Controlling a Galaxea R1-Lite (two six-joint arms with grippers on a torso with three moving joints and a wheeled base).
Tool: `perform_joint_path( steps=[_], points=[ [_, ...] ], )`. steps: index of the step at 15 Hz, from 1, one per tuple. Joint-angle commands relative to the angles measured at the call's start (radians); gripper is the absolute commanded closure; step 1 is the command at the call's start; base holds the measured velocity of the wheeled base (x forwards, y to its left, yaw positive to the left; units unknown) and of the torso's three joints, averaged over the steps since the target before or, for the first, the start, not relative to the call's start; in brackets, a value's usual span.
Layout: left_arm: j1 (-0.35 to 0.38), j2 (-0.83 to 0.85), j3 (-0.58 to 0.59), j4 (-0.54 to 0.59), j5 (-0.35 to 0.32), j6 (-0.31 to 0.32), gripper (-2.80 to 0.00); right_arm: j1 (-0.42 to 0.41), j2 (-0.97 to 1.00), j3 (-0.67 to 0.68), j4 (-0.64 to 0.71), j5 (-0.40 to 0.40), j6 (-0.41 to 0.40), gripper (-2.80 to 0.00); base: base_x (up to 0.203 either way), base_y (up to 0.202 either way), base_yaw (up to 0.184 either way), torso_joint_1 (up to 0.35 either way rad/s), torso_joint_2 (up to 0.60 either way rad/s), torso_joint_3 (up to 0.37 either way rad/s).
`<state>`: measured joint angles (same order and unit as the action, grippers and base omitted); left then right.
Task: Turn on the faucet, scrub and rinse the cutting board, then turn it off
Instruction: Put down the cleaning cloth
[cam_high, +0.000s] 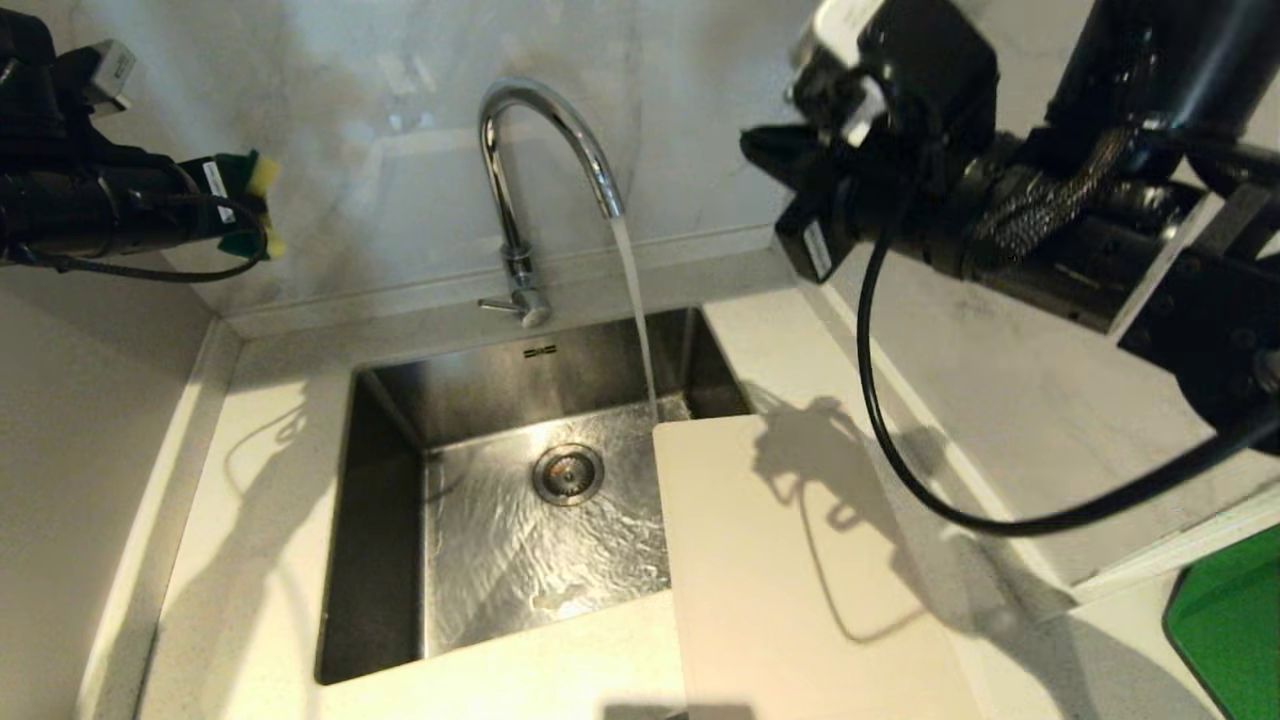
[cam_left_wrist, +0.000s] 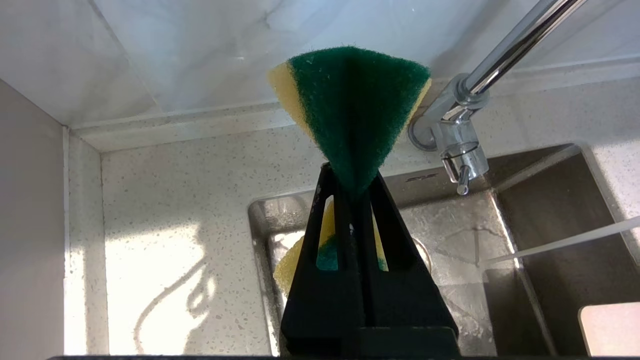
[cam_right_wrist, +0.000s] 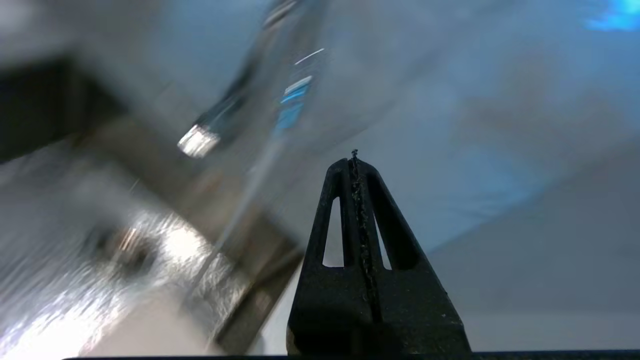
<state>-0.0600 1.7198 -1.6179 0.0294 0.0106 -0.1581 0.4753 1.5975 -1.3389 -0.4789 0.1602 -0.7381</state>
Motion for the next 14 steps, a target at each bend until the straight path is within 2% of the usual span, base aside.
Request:
perform_joint_path(
  steps=[1, 2, 5, 6, 9, 12, 14],
  points=[
    [0.0, -0.002, 0.0, 0.0, 0.0, -0.001, 0.0, 0.0, 0.084, -0.2, -0.003, -0.09, 0.109, 0.0, 0.0, 0.0, 0.0, 0.0, 0.0, 0.0],
    [-0.001, -0.002, 0.0, 0.0, 0.0, 0.0, 0.0, 0.0, 0.113, -0.275, -0.002, -0.153, 0.157, 0.0, 0.0, 0.0, 0.0, 0.0, 0.0, 0.0],
    [-0.002, -0.003, 0.001, 0.0, 0.0, 0.006, 0.0, -0.028, 0.185, -0.455, 0.008, -0.52, 0.223, 0.0, 0.0, 0.0, 0.0, 0.0, 0.0, 0.0],
    [-0.003, -0.004, 0.001, 0.001, 0.0, 0.006, 0.0, -0.064, 0.194, -0.481, 0.012, -0.578, 0.234, 0.0, 0.0, 0.0, 0.0, 0.0, 0.0, 0.0],
    [-0.006, -0.024, 0.001, 0.024, 0.001, 0.006, 0.0, -0.101, 0.137, -0.454, 0.024, -0.594, 0.284, 0.0, 0.0, 0.0, 0.0, 0.0, 0.0, 0.0],
    [-0.009, -0.037, 0.004, 0.028, 0.002, 0.006, 0.0, -0.101, 0.063, -0.392, 0.06, -0.592, 0.38, 0.0, 0.0, 0.0, 0.0, 0.0, 0.0, 0.0],
    [-0.015, -0.045, 0.007, 0.029, 0.002, 0.006, 0.0, -0.101, -0.002, -0.334, 0.06, -0.592, 0.391, 0.0, 0.0, 0.0, 0.0, 0.0, 0.0, 0.0]
  ],
)
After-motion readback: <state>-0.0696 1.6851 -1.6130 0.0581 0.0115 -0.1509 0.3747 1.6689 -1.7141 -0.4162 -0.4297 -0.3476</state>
